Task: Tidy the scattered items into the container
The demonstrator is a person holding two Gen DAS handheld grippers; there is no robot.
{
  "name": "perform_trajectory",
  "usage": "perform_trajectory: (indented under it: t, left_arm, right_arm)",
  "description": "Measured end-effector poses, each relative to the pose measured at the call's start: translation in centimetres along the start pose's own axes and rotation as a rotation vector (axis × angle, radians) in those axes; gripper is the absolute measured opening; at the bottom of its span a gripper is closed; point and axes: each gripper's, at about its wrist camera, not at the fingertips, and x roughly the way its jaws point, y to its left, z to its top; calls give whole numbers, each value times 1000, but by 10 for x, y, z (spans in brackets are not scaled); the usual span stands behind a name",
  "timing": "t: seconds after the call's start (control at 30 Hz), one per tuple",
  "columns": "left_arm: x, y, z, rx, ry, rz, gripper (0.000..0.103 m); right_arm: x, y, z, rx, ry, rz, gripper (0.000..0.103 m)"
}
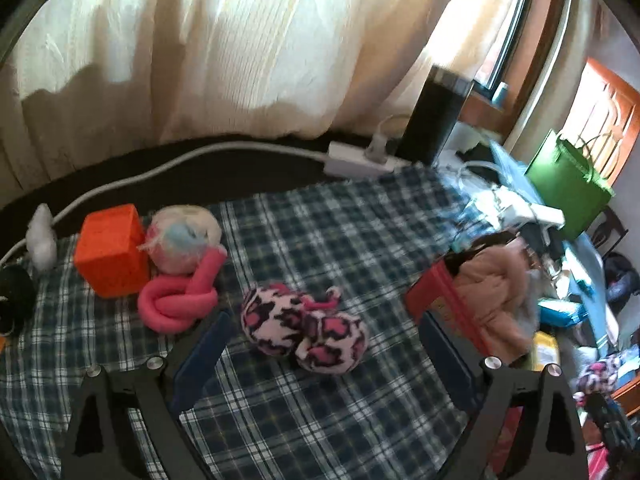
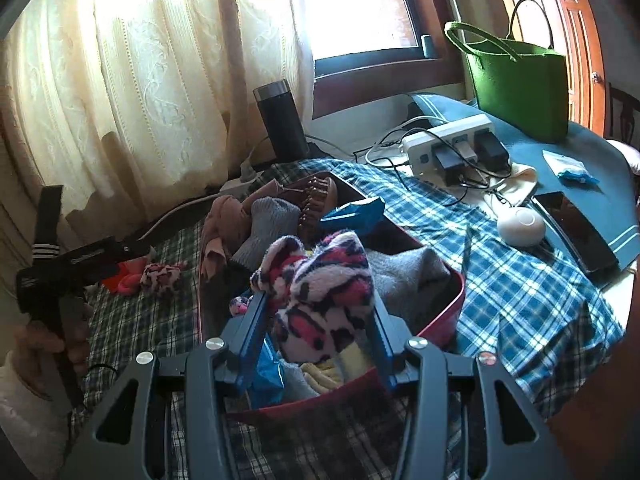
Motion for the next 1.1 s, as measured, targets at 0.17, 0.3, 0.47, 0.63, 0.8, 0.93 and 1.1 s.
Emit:
perform_trajectory:
  t: [0.17, 0.3, 0.47, 0.63, 0.8, 0.93, 1.1]
  left_arm:
    - [30, -5, -3, 49, 42, 76, 97]
    - [44, -4, -5, 66, 75, 79, 97]
    - [49, 0, -7, 47, 84, 63, 69]
    - [30, -1, -6, 37, 34, 53, 64]
    - [-10, -19, 2, 47, -54, -16, 64]
    - [-31, -58, 6, 123, -93, -111, 64]
    - [-31, -110, 12, 219, -96, -209, 64]
  right_arm:
    - [2, 3, -2, -6, 8, 11, 51]
    - [2, 2, -2, -2, 7, 7, 51]
    - [1, -5, -1, 15, 3, -11, 51]
    - [1, -6, 0, 19, -4, -12, 51]
    - [3, -6, 0, 17, -1, -13, 51]
    - [4, -7, -1, 18, 1, -16, 51]
    - [-1, -12, 0, 22, -5, -21, 51]
